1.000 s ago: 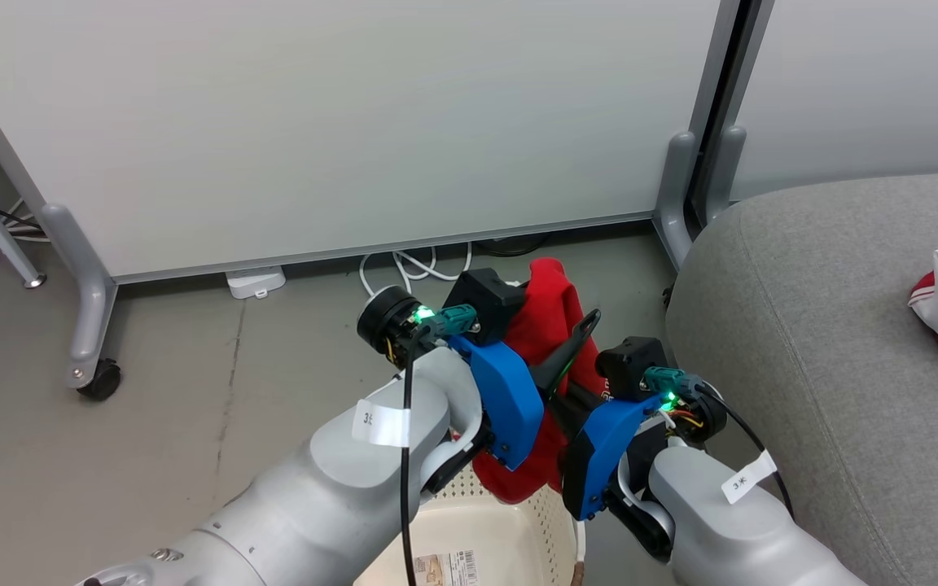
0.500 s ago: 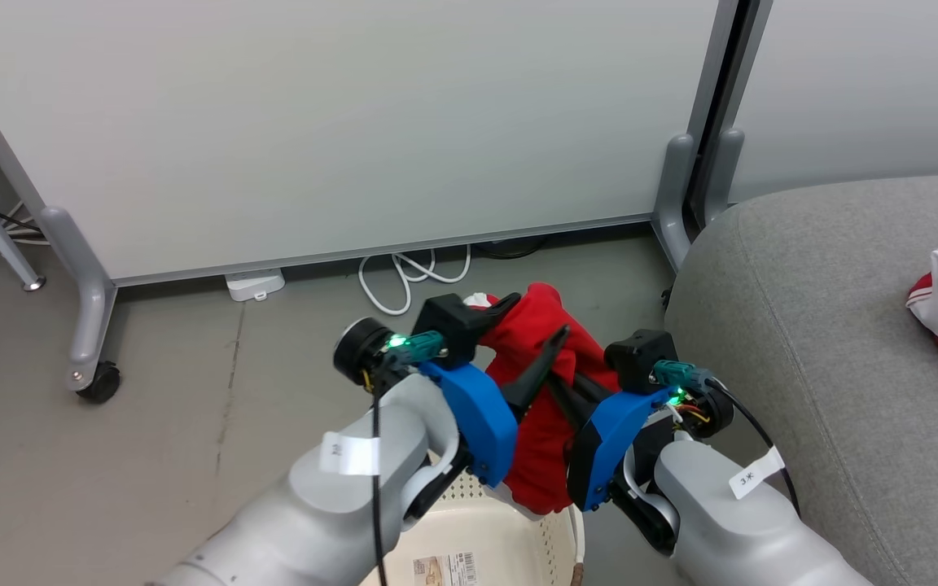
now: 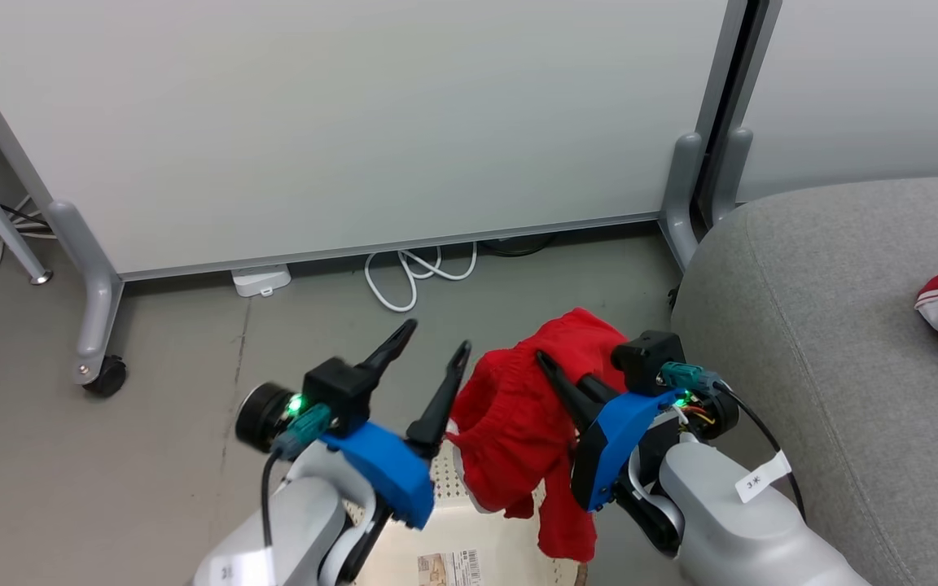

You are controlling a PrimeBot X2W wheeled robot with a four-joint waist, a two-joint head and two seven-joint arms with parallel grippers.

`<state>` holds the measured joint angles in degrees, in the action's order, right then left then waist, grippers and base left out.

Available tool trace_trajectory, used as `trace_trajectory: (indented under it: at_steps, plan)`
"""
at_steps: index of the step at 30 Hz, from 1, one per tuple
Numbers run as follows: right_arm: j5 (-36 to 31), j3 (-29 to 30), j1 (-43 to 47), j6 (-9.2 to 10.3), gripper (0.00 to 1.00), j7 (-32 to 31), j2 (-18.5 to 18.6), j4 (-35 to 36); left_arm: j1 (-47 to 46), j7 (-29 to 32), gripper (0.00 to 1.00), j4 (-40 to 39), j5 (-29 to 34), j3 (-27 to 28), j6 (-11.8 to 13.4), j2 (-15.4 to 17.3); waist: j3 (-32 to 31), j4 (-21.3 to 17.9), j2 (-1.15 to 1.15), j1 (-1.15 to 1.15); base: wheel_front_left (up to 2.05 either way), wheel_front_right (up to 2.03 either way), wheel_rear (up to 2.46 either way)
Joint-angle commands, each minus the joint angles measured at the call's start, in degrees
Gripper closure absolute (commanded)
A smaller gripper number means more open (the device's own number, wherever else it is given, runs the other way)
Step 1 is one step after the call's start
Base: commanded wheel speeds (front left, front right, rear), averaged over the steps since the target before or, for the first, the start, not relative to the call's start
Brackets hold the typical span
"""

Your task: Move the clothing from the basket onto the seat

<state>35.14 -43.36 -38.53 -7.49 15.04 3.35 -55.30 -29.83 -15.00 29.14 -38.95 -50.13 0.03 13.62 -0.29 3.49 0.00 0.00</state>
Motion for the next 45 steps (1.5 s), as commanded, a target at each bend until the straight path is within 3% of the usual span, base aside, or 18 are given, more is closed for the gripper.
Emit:
trace_trajectory:
  at_steps: [1, 6, 21, 34, 45]
  plan:
    - [-0.2, 0.3, 0.8, -0.01, 1.0, 0.2, 0.2, 0.3, 1.7, -0.3, 0.0, -0.9, 1.0, 1.6, 0.6, 0.5, 0.1, 0.1, 0.0, 0.0, 0.0, 0.0, 0.0]
    - [-0.7, 0.8, 1.0, -0.01, 1.0, 0.2, 0.2, 0.7, 7.9, -0.2, 0.0, -4.9, 5.6, 8.2, 1.2, 1.0, 0.4, 0.2, 0.0, 0.0, 0.0, 0.0, 0.0]
    - [-1.9, 2.4, 1.6, -0.01, 1.0, 0.2, 0.4, 1.9, 19.5, -0.3, 0.0, -10.5, 14.4, 23.3, -4.2, -1.1, 0.9, 0.1, 0.0, 0.0, 0.0, 0.0, 0.0]
    - [-2.4, 3.5, 1.9, -0.01, 1.0, 0.2, 0.3, 2.2, 21.6, -0.3, 0.0, -9.2, 18.4, 28.7, -6.4, -4.3, 1.0, -0.6, 0.0, 0.0, 0.0, 0.0, 0.0]
    - [-3.2, 3.7, 1.1, -0.01, 1.0, 0.2, 0.3, 4.0, 21.6, -0.2, 0.0, -9.0, 20.1, 30.8, -7.3, -5.7, 1.7, -6.6, 0.0, 0.0, 0.0, 0.0, 0.0]
